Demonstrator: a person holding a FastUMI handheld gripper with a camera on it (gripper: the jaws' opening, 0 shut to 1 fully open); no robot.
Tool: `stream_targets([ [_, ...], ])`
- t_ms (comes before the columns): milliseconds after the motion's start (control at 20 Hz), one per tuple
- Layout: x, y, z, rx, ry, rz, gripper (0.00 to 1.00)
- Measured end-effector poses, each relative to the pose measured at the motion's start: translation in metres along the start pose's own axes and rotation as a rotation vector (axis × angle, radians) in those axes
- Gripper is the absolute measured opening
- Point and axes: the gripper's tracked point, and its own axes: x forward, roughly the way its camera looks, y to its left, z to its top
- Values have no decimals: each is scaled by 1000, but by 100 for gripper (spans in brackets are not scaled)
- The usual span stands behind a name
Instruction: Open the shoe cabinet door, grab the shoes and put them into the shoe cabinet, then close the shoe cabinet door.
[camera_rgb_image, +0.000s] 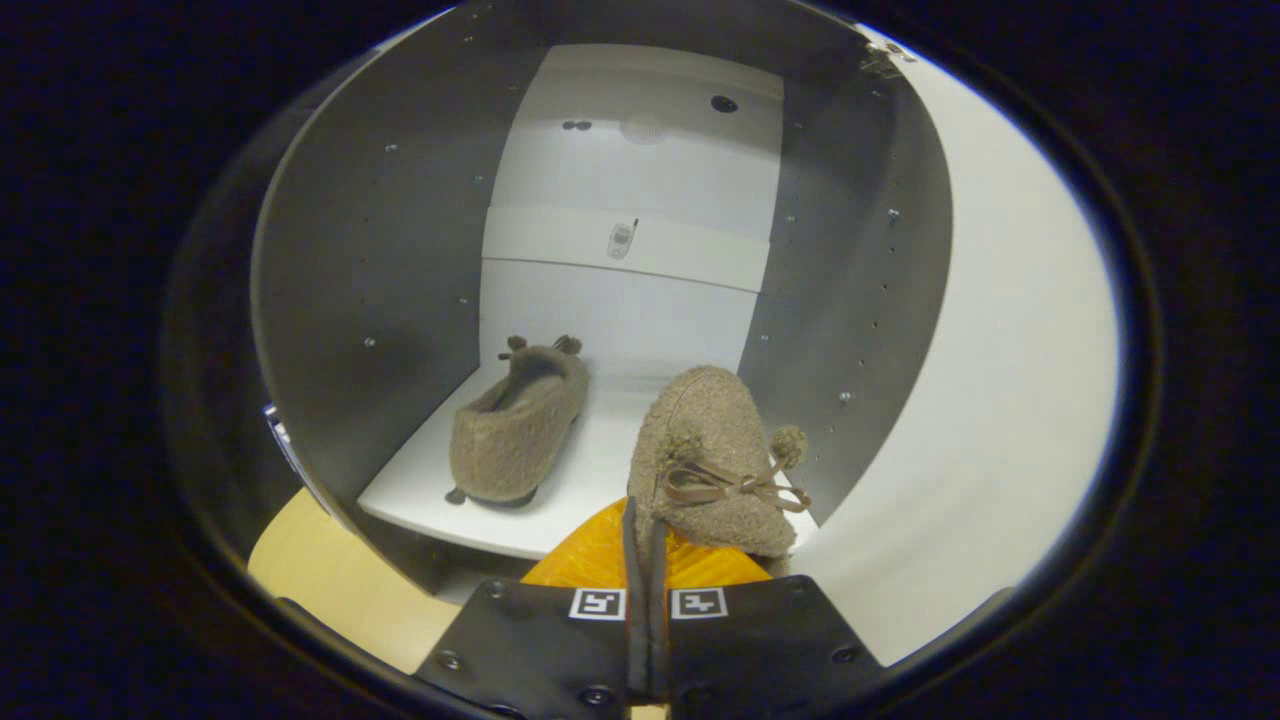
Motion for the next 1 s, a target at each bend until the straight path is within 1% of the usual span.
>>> stream_targets([
  [150, 26, 2, 25, -4, -30, 10, 2],
  [300, 51, 7, 36, -5, -35, 24, 2],
  [500, 82, 8, 36, -25, -7, 29, 2],
  [1000, 136, 10, 38, -58, 31, 34, 2],
])
